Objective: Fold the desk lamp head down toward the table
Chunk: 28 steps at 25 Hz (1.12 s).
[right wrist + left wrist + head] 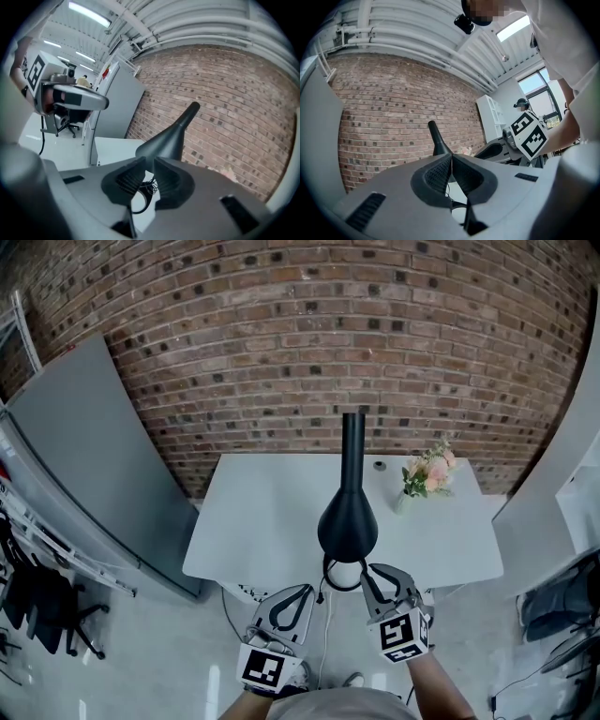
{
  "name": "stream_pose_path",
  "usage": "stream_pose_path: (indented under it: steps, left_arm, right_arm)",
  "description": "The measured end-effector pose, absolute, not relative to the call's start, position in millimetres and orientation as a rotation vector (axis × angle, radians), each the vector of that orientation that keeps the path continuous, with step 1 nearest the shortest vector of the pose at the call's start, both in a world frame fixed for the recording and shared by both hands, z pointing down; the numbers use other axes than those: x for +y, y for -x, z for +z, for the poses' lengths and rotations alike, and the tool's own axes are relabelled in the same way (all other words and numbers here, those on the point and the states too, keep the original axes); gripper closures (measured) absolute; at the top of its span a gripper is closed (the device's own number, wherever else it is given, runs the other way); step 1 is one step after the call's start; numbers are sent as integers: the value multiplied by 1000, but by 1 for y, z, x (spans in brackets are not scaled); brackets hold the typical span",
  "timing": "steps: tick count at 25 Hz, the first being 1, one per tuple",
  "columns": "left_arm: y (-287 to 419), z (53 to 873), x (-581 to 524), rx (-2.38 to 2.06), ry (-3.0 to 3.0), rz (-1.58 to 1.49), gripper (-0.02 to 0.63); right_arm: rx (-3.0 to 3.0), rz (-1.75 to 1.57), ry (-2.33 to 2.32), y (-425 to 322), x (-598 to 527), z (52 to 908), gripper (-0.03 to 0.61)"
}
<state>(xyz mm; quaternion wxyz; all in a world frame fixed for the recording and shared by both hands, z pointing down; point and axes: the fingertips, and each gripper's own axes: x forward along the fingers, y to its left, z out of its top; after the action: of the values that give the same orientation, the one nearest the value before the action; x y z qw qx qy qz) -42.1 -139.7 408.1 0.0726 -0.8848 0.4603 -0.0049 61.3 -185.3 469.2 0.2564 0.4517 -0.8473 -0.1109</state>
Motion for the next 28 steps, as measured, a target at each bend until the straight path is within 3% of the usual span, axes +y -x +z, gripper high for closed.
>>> stream_pose_path:
  steps: [9, 23, 28]
  left_arm:
    - [44, 421, -126, 1469, 2693, -36, 601]
    - [60, 441, -103, 1618, 2682, -82, 601]
    - [52, 440, -102, 1583, 2690, -100, 603]
  right_arm:
    - [-2562, -202, -1230, -48, -156, 445, 554]
    - [-2704, 40, -1242, -59, -110, 428, 561]
    - [-2769, -54, -1291, -56, -113, 421, 561]
